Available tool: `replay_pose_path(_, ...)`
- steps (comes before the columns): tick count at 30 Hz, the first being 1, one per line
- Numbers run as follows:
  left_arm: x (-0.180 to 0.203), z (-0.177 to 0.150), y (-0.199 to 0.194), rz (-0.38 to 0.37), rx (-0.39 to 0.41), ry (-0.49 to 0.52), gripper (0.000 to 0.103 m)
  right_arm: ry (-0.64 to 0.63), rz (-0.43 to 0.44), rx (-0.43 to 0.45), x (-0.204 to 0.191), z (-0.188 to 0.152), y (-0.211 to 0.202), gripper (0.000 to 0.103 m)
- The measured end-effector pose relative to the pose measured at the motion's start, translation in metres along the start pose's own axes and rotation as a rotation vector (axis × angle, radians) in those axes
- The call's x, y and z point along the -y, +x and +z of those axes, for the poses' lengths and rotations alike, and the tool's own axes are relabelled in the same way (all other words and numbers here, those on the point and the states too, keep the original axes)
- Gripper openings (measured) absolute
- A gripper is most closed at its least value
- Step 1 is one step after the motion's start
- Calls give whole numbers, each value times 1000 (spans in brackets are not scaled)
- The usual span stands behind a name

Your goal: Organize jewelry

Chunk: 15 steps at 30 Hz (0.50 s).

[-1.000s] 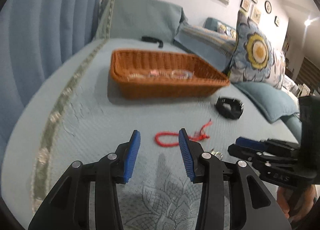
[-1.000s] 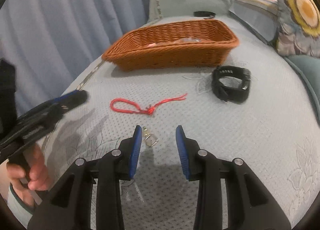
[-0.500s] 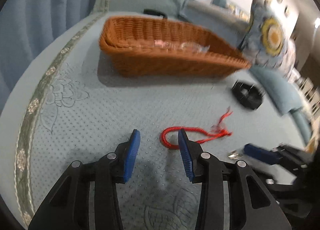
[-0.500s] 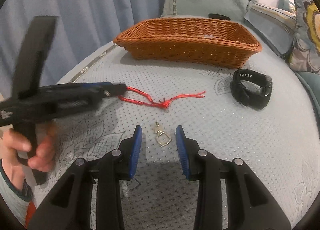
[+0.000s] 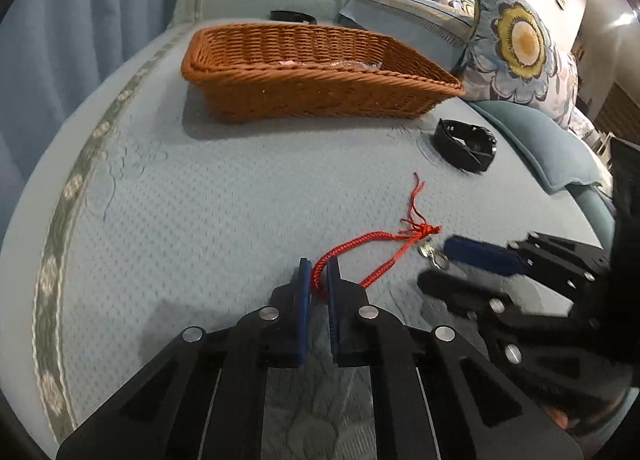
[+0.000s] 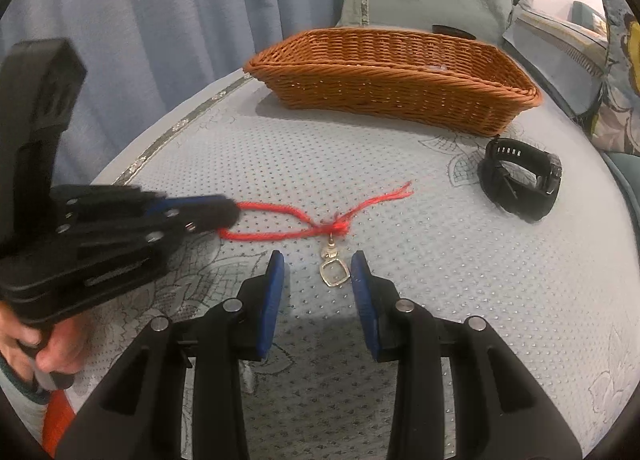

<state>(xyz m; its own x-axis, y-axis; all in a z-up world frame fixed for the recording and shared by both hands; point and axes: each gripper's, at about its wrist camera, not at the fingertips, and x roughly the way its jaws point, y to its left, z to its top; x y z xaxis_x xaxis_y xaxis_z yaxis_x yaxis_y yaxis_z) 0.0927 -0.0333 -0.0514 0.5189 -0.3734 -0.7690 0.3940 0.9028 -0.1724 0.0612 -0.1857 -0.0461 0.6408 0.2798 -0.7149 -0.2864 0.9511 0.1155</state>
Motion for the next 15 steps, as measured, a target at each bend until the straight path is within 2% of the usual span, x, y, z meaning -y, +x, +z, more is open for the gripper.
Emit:
replay_pose_path(2,-1,-4,-3,11,0,-1,6,9,-22,-10,0,1,3,18)
replay_pose_path(4,-5,-9,-6,40,2,-12,6,25,-32,-11,4,1,3,14)
replay_pose_path(6,-6,-14,-10,65,8,-36,5,42,-55,-9,7,0,1,14)
replay_pose_path(9,-11,-20,-19,147,32,-97,5,50,-125,0,8,-3,-3,14)
replay_pose_path(13,-6,-34,-29,166,44,-132,5,54,-131,-4,11,-8,-7,14)
replay_pose_path(15,2,-41,-36,119,35,-130,6,61,-121,-6,13,-9,-9,14)
